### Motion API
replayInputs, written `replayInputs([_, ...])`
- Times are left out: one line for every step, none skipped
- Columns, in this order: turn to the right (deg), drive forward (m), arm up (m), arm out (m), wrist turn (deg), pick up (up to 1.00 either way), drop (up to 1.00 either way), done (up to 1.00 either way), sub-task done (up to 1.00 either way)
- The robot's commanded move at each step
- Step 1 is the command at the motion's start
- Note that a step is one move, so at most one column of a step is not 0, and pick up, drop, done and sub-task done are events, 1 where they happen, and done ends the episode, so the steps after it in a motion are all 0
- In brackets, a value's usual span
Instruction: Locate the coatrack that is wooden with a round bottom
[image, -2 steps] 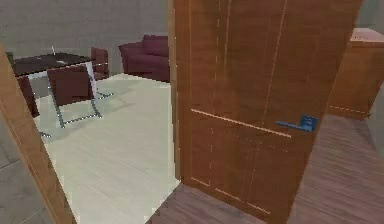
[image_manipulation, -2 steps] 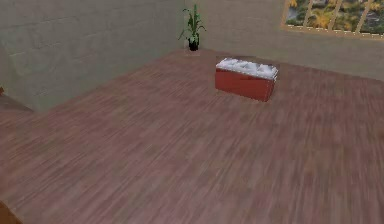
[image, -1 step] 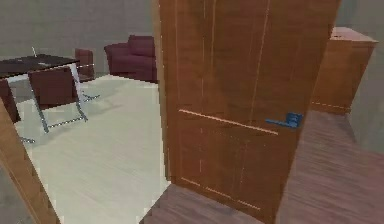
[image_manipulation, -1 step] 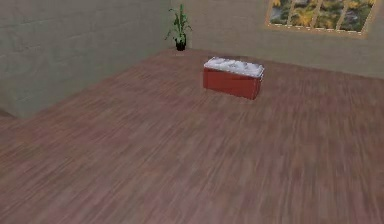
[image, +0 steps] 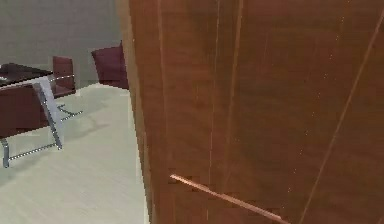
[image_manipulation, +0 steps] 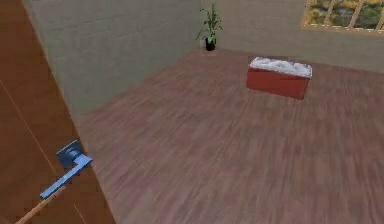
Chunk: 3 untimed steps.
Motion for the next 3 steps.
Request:
replayInputs([-30.0,0.0,0.0,0.0,0.0,0.0,0.0,0.0,0.0])
replayInputs([0.0,0.3,0.0,0.0,0.0,0.0,0.0,0.0,0.0])
replayInputs([-30.0,0.0,0.0,0.0,0.0,0.0,0.0,0.0,0.0])
